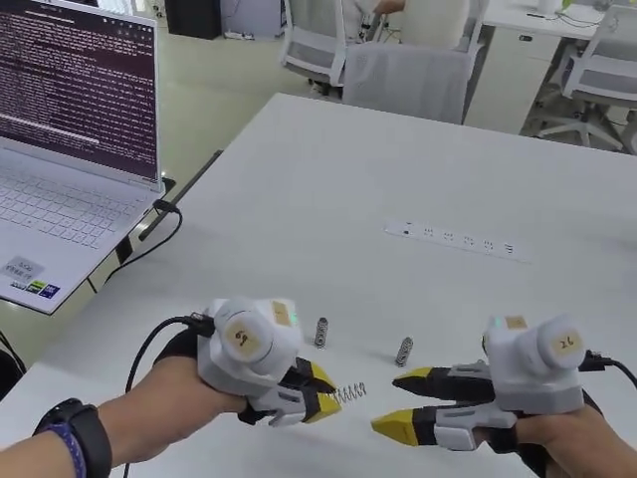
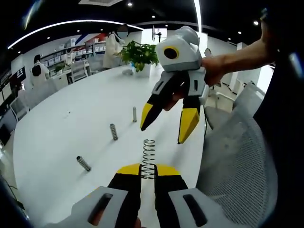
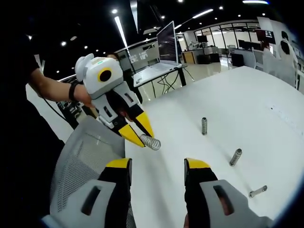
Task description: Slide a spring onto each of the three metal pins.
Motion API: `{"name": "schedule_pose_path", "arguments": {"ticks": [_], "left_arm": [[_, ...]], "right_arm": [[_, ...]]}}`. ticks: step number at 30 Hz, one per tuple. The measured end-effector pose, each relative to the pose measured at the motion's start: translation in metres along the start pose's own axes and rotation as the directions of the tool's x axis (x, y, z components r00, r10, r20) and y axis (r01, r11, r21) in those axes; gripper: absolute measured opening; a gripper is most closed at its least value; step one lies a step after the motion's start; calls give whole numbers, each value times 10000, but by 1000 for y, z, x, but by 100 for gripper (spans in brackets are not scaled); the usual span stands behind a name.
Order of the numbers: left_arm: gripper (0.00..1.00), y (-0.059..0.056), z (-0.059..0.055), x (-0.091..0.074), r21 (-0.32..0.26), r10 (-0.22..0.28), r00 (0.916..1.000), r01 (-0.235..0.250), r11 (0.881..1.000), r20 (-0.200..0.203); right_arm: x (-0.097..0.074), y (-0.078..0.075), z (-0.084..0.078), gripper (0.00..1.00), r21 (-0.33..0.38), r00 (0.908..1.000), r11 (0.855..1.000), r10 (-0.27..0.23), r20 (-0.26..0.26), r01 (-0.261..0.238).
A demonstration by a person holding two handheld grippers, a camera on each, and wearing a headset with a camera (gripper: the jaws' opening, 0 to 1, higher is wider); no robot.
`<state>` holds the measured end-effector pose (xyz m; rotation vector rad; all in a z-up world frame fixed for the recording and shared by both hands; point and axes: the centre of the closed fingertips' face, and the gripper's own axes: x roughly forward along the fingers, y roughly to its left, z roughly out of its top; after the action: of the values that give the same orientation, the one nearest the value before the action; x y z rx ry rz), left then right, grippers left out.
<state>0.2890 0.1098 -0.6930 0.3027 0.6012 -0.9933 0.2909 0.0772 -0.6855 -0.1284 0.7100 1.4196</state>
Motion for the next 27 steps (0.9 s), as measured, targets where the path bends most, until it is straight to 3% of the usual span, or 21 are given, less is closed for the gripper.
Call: {"name": "schedule_pose_path", "arguments": {"ticks": [17,27], "left_arm": [[2,-13,15,4,654,-411,9990,400,9971,164],[2,-18,18,4,951,-618,9979,596,9937,207]], "right_arm": [[4,15,10,22,-238,9954,9956,915,279,-908],[3,17,11,12,-299,9935,9937,1091,337,-1081]]}}
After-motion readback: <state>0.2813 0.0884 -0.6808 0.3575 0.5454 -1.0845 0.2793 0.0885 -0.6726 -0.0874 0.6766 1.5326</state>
